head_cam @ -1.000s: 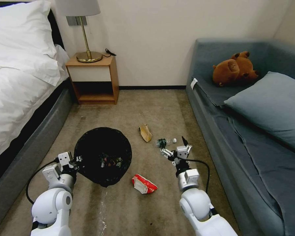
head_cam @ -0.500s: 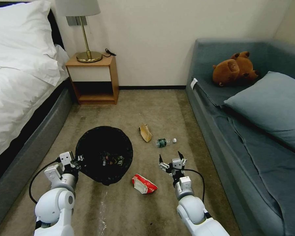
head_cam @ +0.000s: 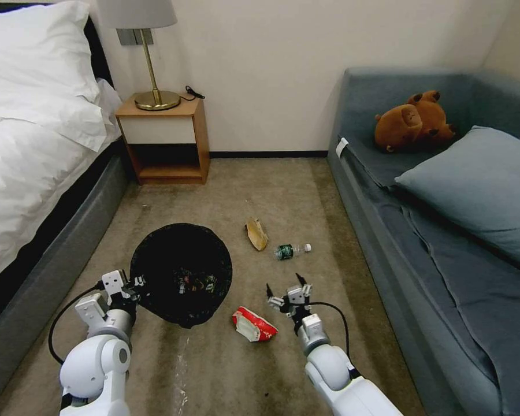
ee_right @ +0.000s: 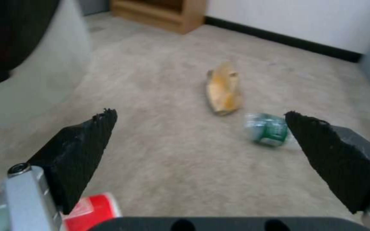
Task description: Pick up the trash bin, then pick up the garbage on the floor and place it into the trash bin.
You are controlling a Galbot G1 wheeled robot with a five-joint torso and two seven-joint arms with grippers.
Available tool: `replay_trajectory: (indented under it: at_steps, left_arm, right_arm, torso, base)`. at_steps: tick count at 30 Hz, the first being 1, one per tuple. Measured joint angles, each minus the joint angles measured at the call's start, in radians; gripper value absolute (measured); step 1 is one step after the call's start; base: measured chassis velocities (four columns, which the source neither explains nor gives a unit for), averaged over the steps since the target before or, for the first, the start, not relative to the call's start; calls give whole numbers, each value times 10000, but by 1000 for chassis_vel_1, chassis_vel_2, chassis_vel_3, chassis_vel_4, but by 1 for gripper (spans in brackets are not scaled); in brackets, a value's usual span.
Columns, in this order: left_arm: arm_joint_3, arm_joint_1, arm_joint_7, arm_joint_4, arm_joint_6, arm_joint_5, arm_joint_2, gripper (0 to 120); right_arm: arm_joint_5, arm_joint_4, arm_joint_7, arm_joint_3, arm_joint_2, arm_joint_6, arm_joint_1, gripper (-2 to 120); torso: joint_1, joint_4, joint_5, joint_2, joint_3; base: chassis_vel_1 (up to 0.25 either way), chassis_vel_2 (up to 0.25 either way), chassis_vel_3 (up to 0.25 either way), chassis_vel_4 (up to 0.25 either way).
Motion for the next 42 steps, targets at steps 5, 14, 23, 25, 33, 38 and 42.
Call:
replay_trajectory:
  at_steps: [5,14,23,25,33,38,42]
  left_arm:
    - [-38,46,-7,29,-1,3,-4,1]
    - [-54,132,-11,-4,-3,174,-155,1]
    - [-72,145,-14,-4,-25,300,-210,1]
    - [-73,151,-13,15,-42,312,-217,1]
    - [-50,177,12,60,-161,444,-298,1]
    - [-56,133,8,28,-161,445,-290,1]
    - [-41,112,9,37,-162,447,-289,1]
  right_arm:
    - [-125,-654,-906,-666,-106,75,553,100]
    - [-528,-2161,-2366,-1622,-167,816,1308,100]
    - [-716,-3721,-3290,-2150,-93,1512,2051,100]
    - [-730,-4007,-3334,-2163,-12,1678,2194,100]
    - [-360,-5113,-3542,-2412,208,1997,2702,100]
    - [-405,-5809,-3956,-2233,343,2246,2788,100]
    - [-415,-5846,-4056,-2134,361,2283,2790,100]
  torso:
    - [0,0,0,0,0]
    - [0,0,0,0,0]
    - [0,-1,0,1,0]
    - [0,-1,0,1,1]
    - [0,0,0,0,0]
    - [0,0,0,0,1]
    - [0,0,0,0,1]
  base:
    - [0,0,0,0]
    - [0,0,0,0]
    - [0,0,0,0]
    - [0,0,0,0]
    - [0,0,0,0]
    - [0,0,0,0]
    - [0,0,0,0]
